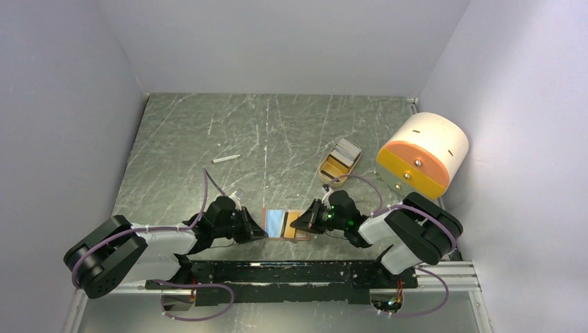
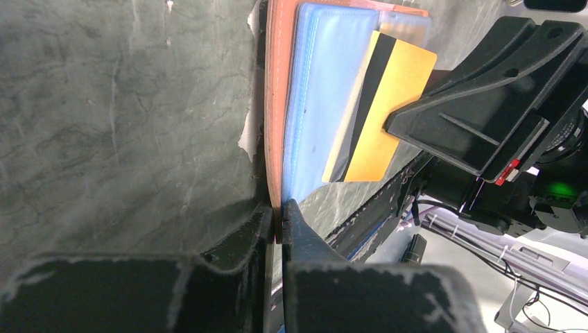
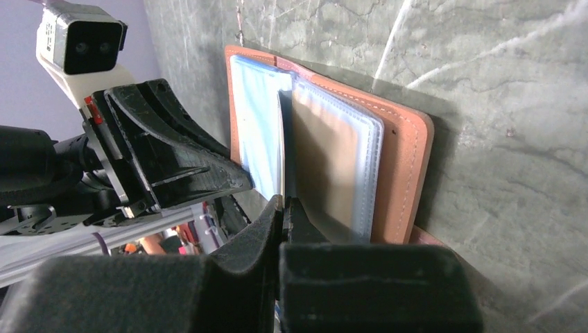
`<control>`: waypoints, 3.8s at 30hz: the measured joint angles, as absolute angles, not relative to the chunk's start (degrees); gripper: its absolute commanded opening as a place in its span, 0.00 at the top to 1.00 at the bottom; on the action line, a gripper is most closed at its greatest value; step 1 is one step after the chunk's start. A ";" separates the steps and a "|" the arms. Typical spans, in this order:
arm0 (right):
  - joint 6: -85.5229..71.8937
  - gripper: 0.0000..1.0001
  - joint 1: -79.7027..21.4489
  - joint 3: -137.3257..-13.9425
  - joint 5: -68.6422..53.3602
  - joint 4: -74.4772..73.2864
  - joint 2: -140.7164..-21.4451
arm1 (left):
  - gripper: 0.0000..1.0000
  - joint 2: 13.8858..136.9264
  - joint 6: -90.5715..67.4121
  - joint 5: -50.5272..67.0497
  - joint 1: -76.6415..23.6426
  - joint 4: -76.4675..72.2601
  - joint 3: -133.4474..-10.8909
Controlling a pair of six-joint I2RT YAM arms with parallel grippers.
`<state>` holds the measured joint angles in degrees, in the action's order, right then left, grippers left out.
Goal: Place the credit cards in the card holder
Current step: Insert the credit card into the card holder.
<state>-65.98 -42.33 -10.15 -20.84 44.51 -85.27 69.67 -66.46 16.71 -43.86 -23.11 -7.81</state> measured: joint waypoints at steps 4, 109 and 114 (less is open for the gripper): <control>-65.91 1.00 -41.91 -11.42 -22.81 45.84 -88.03 | 0.90 69.67 -66.43 16.73 -43.86 -23.11 -7.81; -44.91 0.82 -45.89 -26.13 -14.66 19.16 -85.34 | 0.79 71.48 -58.92 20.80 -43.68 -16.14 -21.98; -44.91 0.82 -45.87 -25.96 -14.81 20.03 -85.78 | 0.80 71.20 -58.83 20.82 -43.64 -16.08 -21.98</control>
<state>-44.91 -45.87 -25.96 -14.81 20.03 -85.78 71.20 -58.83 20.82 -43.64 -16.08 -21.98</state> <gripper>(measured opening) 0.181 0.190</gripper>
